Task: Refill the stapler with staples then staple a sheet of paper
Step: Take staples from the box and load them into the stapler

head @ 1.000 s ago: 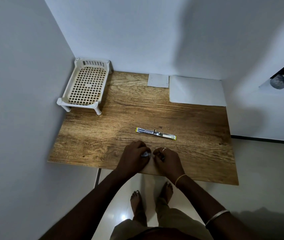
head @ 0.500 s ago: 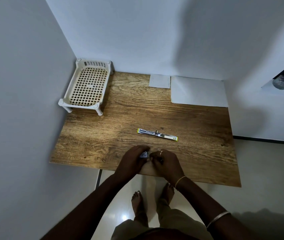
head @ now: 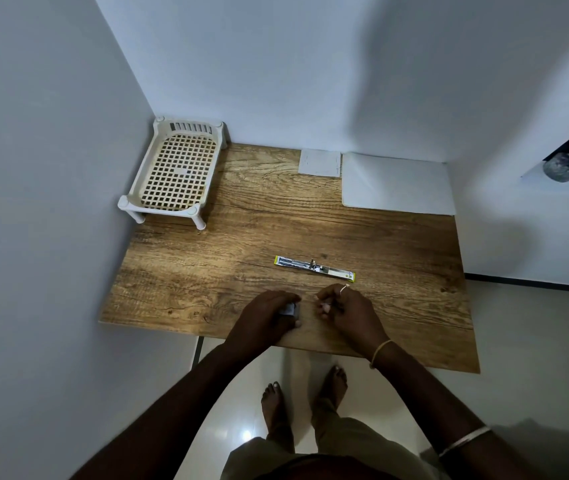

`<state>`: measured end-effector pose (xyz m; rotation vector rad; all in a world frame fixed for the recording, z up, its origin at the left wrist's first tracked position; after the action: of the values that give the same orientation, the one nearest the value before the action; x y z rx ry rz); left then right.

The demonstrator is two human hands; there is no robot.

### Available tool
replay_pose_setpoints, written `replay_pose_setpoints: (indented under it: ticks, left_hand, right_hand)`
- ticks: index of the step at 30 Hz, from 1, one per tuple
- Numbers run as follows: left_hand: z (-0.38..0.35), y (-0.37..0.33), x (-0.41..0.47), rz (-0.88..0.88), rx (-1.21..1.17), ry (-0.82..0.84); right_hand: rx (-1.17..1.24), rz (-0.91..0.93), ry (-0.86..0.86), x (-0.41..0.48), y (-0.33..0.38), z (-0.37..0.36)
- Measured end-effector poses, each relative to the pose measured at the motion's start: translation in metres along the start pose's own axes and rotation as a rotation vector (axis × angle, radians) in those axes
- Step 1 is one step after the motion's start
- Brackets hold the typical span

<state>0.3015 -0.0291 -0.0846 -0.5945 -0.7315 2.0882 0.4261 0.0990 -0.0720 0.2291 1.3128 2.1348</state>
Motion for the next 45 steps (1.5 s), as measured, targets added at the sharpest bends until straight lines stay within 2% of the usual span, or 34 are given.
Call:
replay_pose_setpoints:
  ticks: [4, 6, 8, 10, 13, 16, 21, 26, 33, 41, 43, 45]
  left_hand:
    - [0.018, -0.015, -0.005, -0.078, -0.011, -0.126]
    - [0.024, -0.015, -0.006, 0.054, -0.16, -0.166]
    - [0.021, -0.013, -0.006, 0.245, -0.398, -0.106]
    - [0.015, -0.014, -0.004, 0.349, -0.614, -0.029]
    - [0.014, -0.014, -0.002, 0.404, -0.846, 0.016]
    - [0.012, -0.011, 0.0, 0.421, -0.95, 0.036]
    - [0.012, -0.003, 0.0, 0.443, -0.94, 0.022]
    - [0.016, 0.001, 0.004, 0.426, -0.877, 0.03]
    - [0.023, -0.003, 0.009, 0.328, -0.56, 0.035]
    - [0.025, 0.002, 0.004, 0.335, -0.535, 0.001]
    - [0.029, 0.003, 0.003, 0.303, -0.442, -0.033]
    - [0.034, 0.004, 0.003, 0.221, -0.245, -0.071]
  right_hand:
    - [-0.01, 0.06, -0.064, 0.0, 0.009, 0.006]
    - [0.015, 0.12, -0.085, -0.001, 0.019, 0.002]
    - [0.031, 0.169, -0.099, -0.002, 0.027, -0.002]
    - [0.046, 0.194, -0.125, -0.001, 0.031, -0.002]
    - [0.038, 0.217, -0.165, 0.002, 0.034, 0.001]
    - [0.017, 0.244, -0.154, 0.004, 0.035, 0.001]
    - [-0.023, 0.273, -0.048, 0.007, 0.034, -0.005]
    - [-0.131, 0.325, -0.018, 0.013, 0.042, -0.003]
    - [-0.219, 0.351, 0.054, 0.013, 0.041, -0.011]
    - [-0.258, 0.349, 0.071, 0.015, 0.042, -0.022]
    - [-0.287, 0.344, 0.073, 0.016, 0.042, -0.024]
    - [-0.294, 0.297, 0.051, 0.015, 0.037, -0.023]
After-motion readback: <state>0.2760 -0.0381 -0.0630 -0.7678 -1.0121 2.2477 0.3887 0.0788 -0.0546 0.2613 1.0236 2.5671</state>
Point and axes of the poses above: each hand's wrist, its own x-axis towards the middle knuckle, its own z-axis out of the back of the hand, y = z × x, the point moved 8 cm from there along x, towards the middle knuckle, and after that the axes turned 11 degrees about z, right-handed, at the moved point
